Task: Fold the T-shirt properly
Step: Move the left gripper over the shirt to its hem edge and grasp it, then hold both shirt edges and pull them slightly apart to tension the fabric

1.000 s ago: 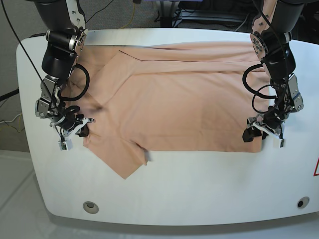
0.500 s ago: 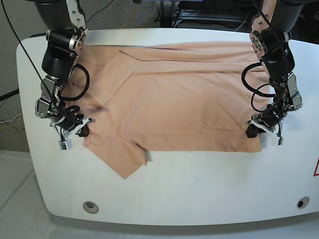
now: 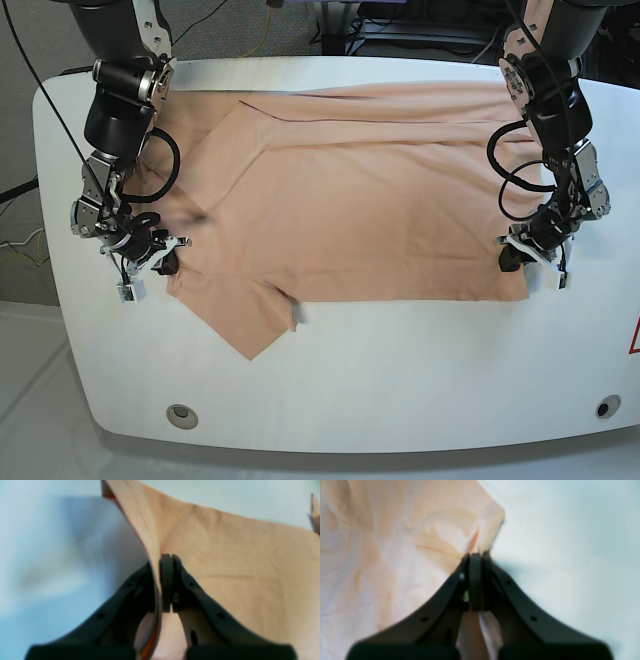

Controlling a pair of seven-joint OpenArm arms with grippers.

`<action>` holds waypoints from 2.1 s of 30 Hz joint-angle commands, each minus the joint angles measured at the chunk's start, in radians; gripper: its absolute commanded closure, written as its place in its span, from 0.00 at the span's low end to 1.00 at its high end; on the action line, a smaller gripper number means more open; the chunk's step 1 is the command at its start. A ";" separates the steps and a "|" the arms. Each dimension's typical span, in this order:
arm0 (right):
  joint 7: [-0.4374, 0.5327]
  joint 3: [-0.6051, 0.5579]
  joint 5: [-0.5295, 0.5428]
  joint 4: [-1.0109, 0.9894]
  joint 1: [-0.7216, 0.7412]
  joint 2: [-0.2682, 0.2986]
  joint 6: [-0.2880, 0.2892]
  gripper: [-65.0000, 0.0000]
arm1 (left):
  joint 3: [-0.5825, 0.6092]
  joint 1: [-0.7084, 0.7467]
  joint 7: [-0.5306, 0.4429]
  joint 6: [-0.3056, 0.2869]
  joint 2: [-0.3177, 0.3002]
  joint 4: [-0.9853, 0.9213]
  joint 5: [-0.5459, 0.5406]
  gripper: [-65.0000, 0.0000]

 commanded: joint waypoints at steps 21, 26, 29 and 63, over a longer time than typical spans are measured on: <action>-0.159 -0.001 -0.024 0.230 -0.052 -0.025 -0.001 1.00 | 0.040 -0.029 0.017 -0.001 -0.014 0.045 -0.009 0.96; -0.188 -0.001 -0.024 0.273 -0.060 -0.038 -0.001 1.00 | 0.040 -0.031 0.017 -0.001 -0.014 0.045 -0.009 0.96; -0.195 -0.001 -0.026 0.276 -0.060 -0.048 -0.001 1.00 | 0.040 -0.046 0.019 -0.001 -0.014 0.045 -0.009 0.96; -0.259 -0.002 -0.024 0.345 -0.072 -0.073 -0.001 1.00 | 0.141 -0.078 0.186 -0.001 -0.052 0.045 -0.003 0.96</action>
